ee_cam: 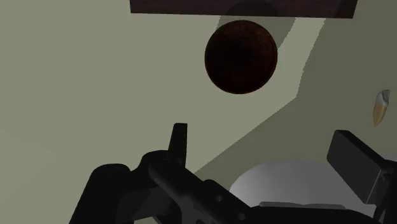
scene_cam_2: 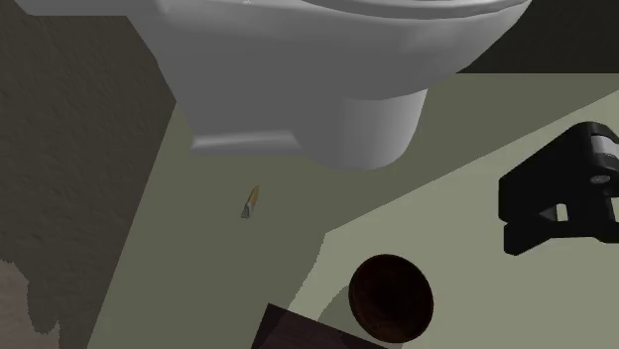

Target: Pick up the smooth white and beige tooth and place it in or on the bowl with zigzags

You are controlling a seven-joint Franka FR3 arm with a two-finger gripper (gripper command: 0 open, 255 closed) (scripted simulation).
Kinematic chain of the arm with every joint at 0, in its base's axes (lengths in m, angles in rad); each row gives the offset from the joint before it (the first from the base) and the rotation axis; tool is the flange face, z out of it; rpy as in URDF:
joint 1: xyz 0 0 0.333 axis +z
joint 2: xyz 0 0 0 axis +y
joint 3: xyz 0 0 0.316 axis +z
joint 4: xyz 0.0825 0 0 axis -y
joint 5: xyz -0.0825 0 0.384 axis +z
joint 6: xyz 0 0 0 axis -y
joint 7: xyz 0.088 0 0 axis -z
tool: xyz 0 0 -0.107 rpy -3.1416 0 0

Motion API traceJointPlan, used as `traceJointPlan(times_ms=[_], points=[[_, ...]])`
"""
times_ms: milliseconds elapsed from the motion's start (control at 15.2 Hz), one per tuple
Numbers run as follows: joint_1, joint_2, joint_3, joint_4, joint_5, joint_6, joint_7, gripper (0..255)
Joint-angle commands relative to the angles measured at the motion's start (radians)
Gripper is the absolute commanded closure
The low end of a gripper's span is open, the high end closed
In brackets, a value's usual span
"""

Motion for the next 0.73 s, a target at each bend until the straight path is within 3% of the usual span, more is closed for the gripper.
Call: traceJointPlan(times_ms=[0,660], points=[[0.0,0.0,0.0,0.0,0.0,0.0,0.0,0],[0.065,0.123,0.132,-0.153,0.088,0.264,0.133,0]])
